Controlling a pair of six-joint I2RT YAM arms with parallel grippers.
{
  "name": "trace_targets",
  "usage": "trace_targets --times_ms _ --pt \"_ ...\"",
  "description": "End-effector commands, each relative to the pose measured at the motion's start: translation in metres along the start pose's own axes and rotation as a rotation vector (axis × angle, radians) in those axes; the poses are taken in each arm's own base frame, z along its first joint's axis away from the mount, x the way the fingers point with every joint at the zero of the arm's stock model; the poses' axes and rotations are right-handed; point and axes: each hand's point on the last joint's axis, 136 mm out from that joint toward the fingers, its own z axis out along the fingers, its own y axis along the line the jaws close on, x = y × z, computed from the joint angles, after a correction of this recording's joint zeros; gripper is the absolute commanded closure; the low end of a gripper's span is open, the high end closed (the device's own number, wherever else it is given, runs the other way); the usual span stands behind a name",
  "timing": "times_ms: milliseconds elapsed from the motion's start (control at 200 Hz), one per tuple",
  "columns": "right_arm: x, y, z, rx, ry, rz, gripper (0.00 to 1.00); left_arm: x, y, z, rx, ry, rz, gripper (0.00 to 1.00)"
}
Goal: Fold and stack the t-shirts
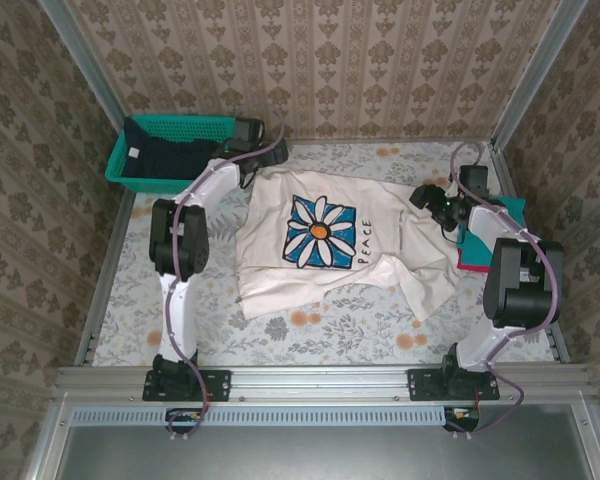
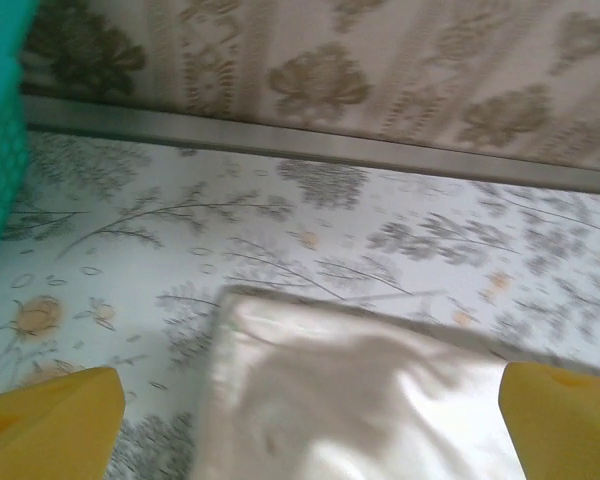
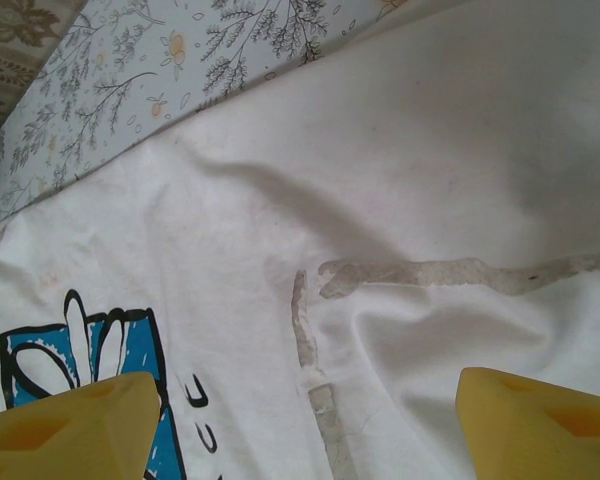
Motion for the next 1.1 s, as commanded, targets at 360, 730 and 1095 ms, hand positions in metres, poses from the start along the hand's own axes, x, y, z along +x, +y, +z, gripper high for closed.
trace_targets --times_ms 360,730,1095 --pt "0.019 -0.032 0.028 0.091 0.059 0.065 0.22 0.08 -0.022 0.034 0.141 0.164 -0.121 0.04" --pt "0.028 -0.051 0.067 0.144 0.162 0.108 0.22 0.105 0.043 0.057 0.046 0.23 -0.219 0.03" --pt "-0.001 0.007 0.079 0.002 0.142 -0.051 0.14 0.056 0.017 0.062 0.064 0.215 -0.096 0.02"
